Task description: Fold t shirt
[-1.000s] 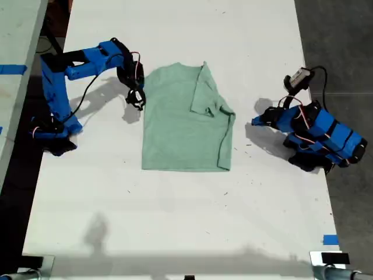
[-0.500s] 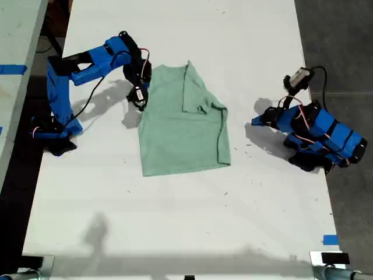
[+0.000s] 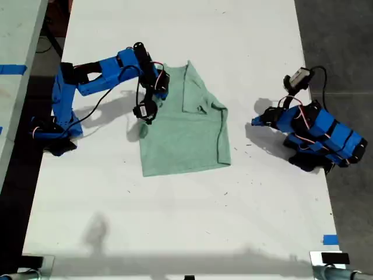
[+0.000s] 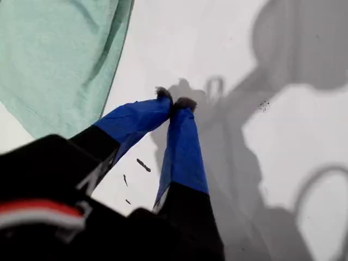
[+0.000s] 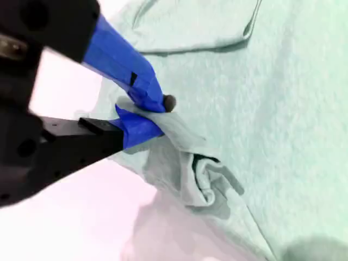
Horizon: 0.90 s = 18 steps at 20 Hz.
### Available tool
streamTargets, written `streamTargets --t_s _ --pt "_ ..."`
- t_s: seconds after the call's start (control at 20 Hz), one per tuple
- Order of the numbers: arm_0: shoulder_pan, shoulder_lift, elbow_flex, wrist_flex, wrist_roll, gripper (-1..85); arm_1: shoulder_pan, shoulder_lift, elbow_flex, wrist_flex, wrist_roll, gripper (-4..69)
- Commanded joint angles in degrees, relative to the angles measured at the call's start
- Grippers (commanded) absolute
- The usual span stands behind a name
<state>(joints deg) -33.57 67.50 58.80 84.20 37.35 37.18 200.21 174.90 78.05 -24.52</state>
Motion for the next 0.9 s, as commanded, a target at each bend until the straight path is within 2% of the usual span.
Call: streamTargets --t_s 0.0,0.15,0.2,0.25,0.3,0.55,0.6,0.65,0.7,0.75,0.85 --pt "2.11 1.41 -3.25 -2.11 -1.32 -0.4 0.44 0.88 2.90 -1.14 -0.70 2.8" --pt "3.34 1.67 -3.25 -4.75 -2.11 0.6 0.44 0.88 2.90 -1.14 -0.70 2.8" --pt "3.08 1.85 -3.25 -4.66 -4.31 15.9 0.44 0.88 2.90 -1.14 -0.79 2.8" --pt "2.72 2.37 -3.25 -4.92 -5.01 27.3 0.44 0.88 2.90 -1.14 -0.79 2.8" --pt "2.29 3.25 -3.25 -5.10 -5.10 30.4 0.44 0.88 2.90 -1.14 -0.79 2.8" --pt "-0.44 18.90 -1.58 -5.71 -5.89 19.1 0.44 0.88 2.90 -1.14 -0.97 2.8" --pt "-1.49 23.82 0.18 -5.89 -6.33 14.8 0.44 0.88 2.90 -1.14 -0.97 2.8" --pt "-2.55 29.62 3.43 -6.33 -6.68 6.3 0.35 0.88 2.90 -1.14 -0.88 2.7" --pt "-3.25 35.60 7.82 -7.47 -6.50 6.4 0.26 0.88 2.90 -1.14 -0.88 2.7" --pt "-3.78 42.54 15.21 -9.93 -6.06 5.4 0.26 0.88 2.90 -1.14 -0.88 2.7" --pt "-5.01 60.21 40.52 -20.04 -6.06 1.8 0.26 0.88 2.90 -1.14 -0.88 2.7"
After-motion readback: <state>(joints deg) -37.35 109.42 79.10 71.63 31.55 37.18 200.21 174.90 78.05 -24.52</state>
